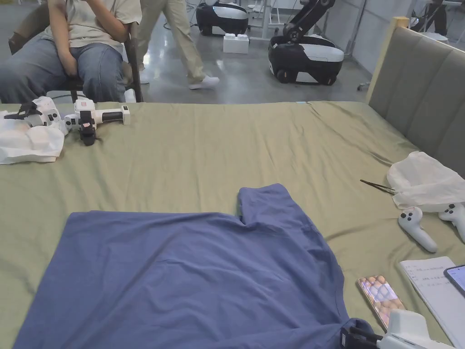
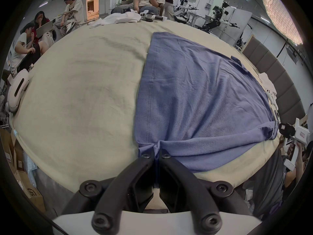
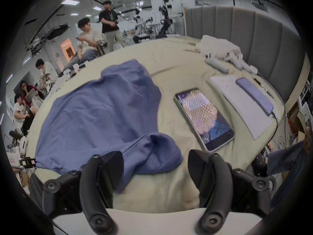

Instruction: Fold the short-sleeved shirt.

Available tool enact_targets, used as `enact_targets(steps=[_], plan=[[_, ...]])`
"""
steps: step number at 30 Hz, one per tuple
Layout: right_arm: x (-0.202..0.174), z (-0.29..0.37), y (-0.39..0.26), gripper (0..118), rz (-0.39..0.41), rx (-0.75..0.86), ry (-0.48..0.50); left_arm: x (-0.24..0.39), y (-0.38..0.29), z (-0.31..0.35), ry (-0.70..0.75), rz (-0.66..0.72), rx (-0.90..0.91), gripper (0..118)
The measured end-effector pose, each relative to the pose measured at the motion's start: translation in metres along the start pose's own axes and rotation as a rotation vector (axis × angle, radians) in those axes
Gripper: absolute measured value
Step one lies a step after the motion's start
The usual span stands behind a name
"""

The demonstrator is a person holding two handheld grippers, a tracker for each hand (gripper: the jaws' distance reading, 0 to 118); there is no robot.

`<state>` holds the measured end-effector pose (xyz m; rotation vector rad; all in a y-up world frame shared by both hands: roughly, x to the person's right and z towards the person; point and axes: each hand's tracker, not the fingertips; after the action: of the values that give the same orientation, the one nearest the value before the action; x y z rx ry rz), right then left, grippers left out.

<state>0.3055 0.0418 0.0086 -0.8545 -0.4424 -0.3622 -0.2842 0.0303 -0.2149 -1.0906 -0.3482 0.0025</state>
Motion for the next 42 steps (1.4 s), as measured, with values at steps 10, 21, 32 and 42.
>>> enact_targets(steps=[10, 21, 32, 42], plan=[[-0.007, -0.009, 0.001, 8, 0.067, -0.02, 0.037, 0.004, -0.003, 0.002, 0.009, -0.007, 0.011, 0], [-0.035, 0.014, 0.066, 7, 0.098, 0.162, 0.055, 0.027, 0.077, 0.043, -0.063, -0.021, 0.271, 0], [-0.062, -0.095, 0.159, 7, 0.028, 0.055, -0.025, 0.028, 0.203, -0.049, 0.018, -0.041, 0.196, 0], [-0.055, -0.106, 0.146, 70, 0.06, 0.066, -0.041, 0.026, 0.202, -0.062, 0.013, -0.022, 0.239, 77]])
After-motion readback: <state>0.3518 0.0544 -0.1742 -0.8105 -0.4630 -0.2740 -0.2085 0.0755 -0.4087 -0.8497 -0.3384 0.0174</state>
